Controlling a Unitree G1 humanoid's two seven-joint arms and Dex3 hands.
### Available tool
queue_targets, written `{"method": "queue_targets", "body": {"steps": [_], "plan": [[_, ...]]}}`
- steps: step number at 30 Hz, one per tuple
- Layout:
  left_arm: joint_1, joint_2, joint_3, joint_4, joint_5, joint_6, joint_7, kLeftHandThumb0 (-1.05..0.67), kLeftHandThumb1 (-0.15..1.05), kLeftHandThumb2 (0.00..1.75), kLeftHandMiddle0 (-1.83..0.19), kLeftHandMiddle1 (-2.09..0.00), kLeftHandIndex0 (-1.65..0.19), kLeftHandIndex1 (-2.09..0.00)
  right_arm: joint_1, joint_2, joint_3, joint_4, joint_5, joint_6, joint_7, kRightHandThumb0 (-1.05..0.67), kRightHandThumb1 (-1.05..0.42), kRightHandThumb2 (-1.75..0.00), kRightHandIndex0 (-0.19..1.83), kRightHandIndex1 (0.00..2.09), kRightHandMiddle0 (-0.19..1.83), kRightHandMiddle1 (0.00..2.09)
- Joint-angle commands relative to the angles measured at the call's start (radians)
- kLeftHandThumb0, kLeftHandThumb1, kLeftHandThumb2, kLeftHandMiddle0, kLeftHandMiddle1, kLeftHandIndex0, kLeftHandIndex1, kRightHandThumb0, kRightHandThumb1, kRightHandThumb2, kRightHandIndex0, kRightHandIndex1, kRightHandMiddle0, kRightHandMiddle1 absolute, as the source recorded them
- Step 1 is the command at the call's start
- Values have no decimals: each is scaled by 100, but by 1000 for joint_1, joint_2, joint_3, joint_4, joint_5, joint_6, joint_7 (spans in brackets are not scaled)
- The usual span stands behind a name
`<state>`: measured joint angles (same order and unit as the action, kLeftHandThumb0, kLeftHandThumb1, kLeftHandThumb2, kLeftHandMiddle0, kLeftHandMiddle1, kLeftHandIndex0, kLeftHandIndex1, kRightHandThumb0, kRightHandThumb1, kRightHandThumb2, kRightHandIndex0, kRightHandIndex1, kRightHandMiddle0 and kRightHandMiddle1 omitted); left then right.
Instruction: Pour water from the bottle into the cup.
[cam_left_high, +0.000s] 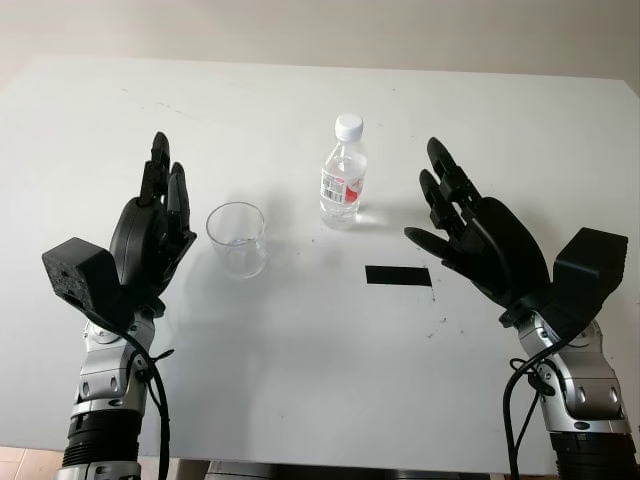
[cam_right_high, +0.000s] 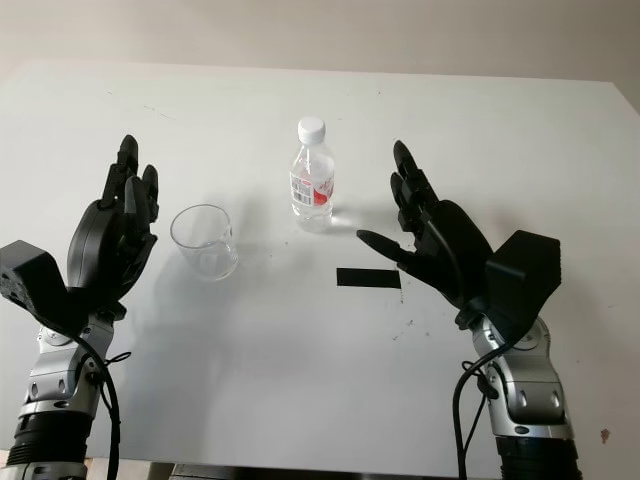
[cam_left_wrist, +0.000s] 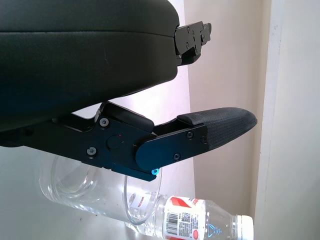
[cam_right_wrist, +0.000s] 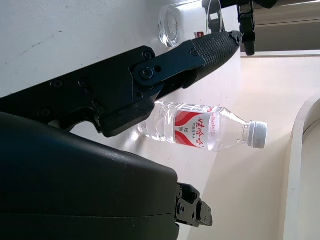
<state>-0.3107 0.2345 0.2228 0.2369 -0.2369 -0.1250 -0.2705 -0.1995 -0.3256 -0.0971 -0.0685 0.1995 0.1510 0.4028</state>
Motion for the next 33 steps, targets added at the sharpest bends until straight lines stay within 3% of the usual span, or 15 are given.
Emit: {"method": "queue_targets", "body": {"steps": [1,11,17,24,33], "plan": [[10,6,6,-12,-3,-5,0,-75,105,68,19,0,19,0,-2,-8,4,-9,-6,-13,6,-86,-95,-6,-19,0,-19,0],[-5,-1,0,1,0,-7,7,-75,105,67,19,0,19,0,-33,0,13,53,-20,-22,17,-87,-94,-5,-19,0,-19,0],[-5,3,9,8,-10,-13,-2,-76,105,66,19,0,19,0,-119,18,41,134,-52,-66,7,-87,-92,-5,-19,0,-19,0],[-17,2,6,15,-6,-16,2,-76,105,67,19,0,19,0,-313,79,76,370,-90,-152,-12,-90,-91,-5,-19,0,-19,0],[-22,1,9,20,-1,-24,15,-77,105,65,19,0,19,0,-533,111,143,759,-253,-374,-111,-101,-93,-6,-19,0,-19,0]]}}
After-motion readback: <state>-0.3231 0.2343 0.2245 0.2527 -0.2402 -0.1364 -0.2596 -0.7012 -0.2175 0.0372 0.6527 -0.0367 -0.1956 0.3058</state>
